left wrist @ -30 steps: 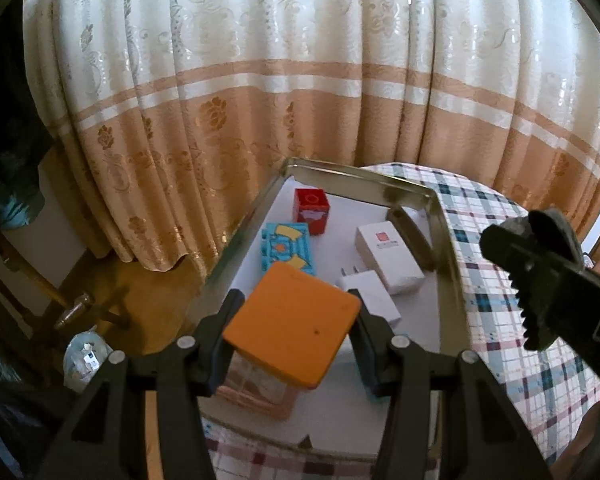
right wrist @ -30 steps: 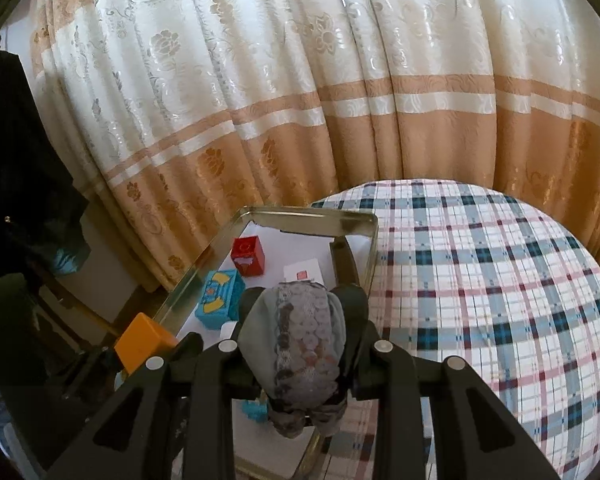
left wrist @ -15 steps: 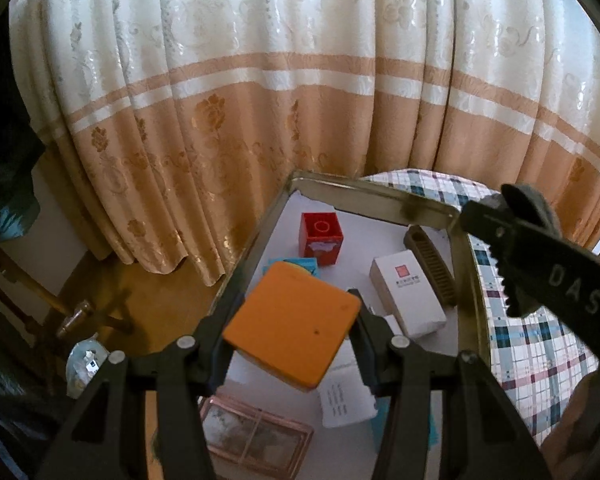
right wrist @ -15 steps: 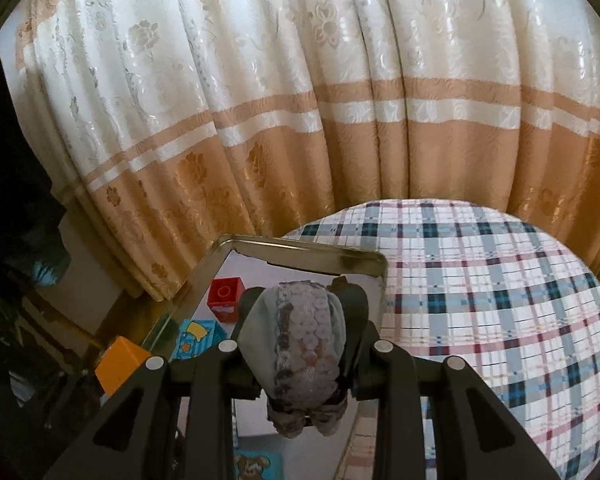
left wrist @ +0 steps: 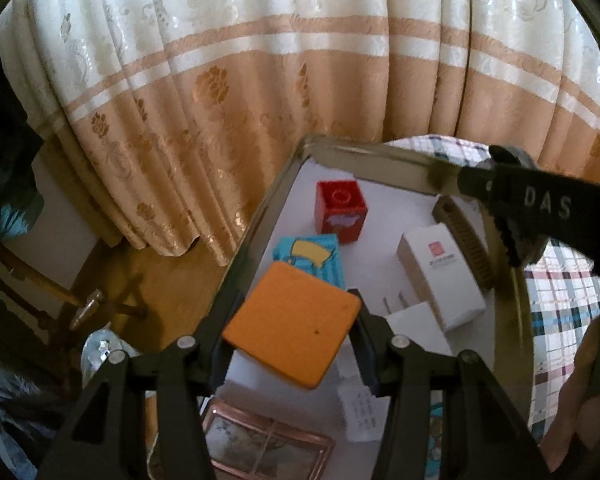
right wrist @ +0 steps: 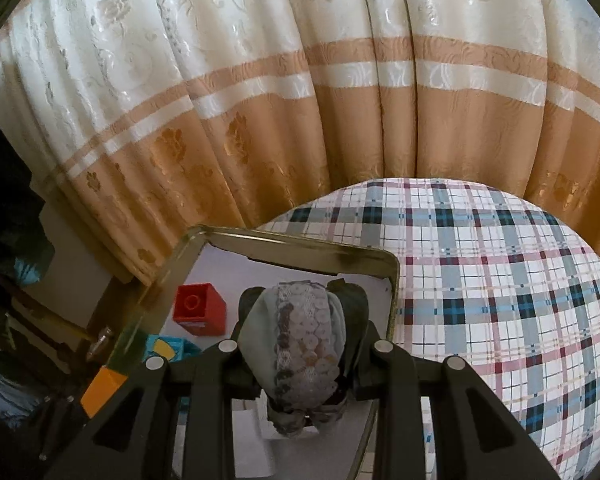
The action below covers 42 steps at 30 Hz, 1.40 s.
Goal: Organize rigid objects
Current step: 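Carry the orange cube with the left gripper while the right carries the clip to the tray, then lower the cube and clip into the tray and open both grippers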
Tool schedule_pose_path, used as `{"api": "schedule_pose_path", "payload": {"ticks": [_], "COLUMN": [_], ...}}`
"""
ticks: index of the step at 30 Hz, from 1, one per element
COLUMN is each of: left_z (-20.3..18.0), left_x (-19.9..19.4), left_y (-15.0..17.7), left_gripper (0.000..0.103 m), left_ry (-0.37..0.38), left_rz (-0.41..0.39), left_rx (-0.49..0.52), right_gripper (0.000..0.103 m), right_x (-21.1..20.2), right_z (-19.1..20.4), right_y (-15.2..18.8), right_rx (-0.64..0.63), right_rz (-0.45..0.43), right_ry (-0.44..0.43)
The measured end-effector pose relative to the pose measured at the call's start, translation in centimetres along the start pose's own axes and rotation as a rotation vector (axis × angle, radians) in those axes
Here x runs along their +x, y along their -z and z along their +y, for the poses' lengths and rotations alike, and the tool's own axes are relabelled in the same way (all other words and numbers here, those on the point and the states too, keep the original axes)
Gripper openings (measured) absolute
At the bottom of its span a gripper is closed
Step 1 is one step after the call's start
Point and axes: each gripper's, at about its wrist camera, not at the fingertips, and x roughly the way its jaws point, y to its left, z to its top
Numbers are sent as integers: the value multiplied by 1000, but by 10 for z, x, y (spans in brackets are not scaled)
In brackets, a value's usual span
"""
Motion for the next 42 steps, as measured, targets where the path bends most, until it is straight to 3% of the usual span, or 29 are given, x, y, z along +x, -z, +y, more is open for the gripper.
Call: {"api": "schedule_pose_path", "payload": {"ticks": [11,17,19,20,21,24,34,42], "left_z": [-9,-15,-16,-18,-20,-23,-21,-24], "left_x": [3,3,2,-1,-4,-15,-31,-43], "left_y": [-1,0,-2,-3,-4,-5,4,23], "left_gripper": [51,53,74,93,103,103,103,103], "left_ry": [21,30,11,-8,-23,-32,-4,30], "left_rz": [2,-2,-16,-31,-57,-116,-92,-88], "left_rx": [21,35,44,53,62,95,60,44], "right_gripper": [32,34,46,61,71,73,76,77], "right_x": [17,27,33,36,37,25,-13,-49], "right_z": [3,4,1,0,-2,-3,-20,-30], "right_y": [-2,-1,1,2,3,5,10,33], "right_rx": [-18,0,32,51,69,83,154,171], "right_rz": [40,89,132,159,171,129,60,-6], "right_ry": [12,-33,-82,-99,-111,-125,-97,-74]}}
